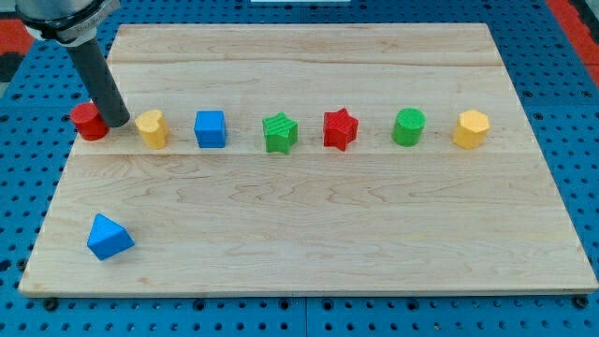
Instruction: Place the red circle at the center left of the board
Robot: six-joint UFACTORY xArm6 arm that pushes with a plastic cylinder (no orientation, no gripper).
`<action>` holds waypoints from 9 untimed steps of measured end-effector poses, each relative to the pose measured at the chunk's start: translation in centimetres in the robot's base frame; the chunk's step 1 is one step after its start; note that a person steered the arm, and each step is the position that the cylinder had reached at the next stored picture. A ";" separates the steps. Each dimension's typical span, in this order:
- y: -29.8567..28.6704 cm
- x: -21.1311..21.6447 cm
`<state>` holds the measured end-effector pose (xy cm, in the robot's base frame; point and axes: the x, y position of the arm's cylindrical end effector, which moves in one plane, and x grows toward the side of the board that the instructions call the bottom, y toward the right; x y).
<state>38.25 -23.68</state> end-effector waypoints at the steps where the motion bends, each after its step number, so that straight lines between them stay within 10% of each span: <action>1: 0.4 -5.0; 5: -6.8 -6.4; 9: -6.8 1.8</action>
